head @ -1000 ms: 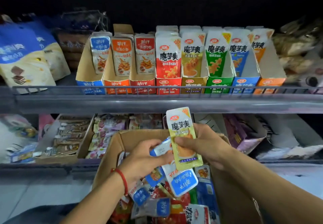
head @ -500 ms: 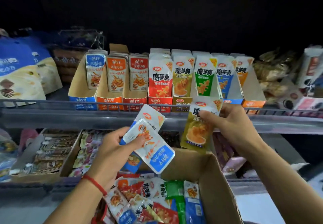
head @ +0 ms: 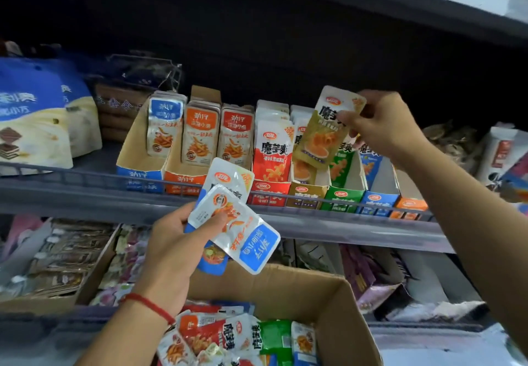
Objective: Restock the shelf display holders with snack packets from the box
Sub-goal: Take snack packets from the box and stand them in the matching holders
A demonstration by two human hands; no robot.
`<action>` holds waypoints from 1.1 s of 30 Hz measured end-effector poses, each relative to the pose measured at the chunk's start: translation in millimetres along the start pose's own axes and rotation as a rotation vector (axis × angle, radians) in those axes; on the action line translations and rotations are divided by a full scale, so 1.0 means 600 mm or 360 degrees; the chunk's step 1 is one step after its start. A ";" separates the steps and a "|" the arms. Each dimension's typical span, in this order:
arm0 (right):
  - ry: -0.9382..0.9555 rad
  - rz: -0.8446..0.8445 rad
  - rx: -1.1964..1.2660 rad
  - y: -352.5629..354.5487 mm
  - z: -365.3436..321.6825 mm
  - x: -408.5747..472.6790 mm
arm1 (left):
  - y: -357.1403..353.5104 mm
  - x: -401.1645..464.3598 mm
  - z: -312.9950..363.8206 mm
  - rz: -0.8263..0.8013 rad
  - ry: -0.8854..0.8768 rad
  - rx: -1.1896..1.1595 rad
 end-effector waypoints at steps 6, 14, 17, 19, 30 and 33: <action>-0.0049 -0.0232 -0.0466 -0.068 0.030 0.027 | 0.005 0.003 0.004 0.0007 -0.0016 -0.0036; 0.0153 0.0232 -0.0776 -0.095 -0.006 -0.024 | 0.012 -0.005 0.012 0.0021 -0.0034 -0.0127; 0.0445 0.0155 -0.0382 -0.109 -0.061 -0.107 | 0.014 -0.010 0.014 0.0045 -0.0045 -0.0174; 0.0307 -0.0310 -0.0094 -0.138 -0.079 -0.173 | 0.012 -0.013 0.016 0.0066 -0.0048 -0.0214; -0.0330 -0.0148 0.0999 -0.195 -0.147 -0.169 | 0.057 0.001 0.043 0.0490 -0.0200 -0.0416; -0.0029 0.0100 0.0803 -0.208 -0.194 -0.091 | 0.101 0.021 0.056 0.0779 -0.0225 -0.0423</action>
Point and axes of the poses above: each hand's wrist, its own x-axis towards the middle knuckle, its own y-axis out of the back of the hand, z = x × y, the point moved 2 cm from there along x, towards the middle knuckle, and after that the axes turned 2 degrees about x, right-handed, at the moved point
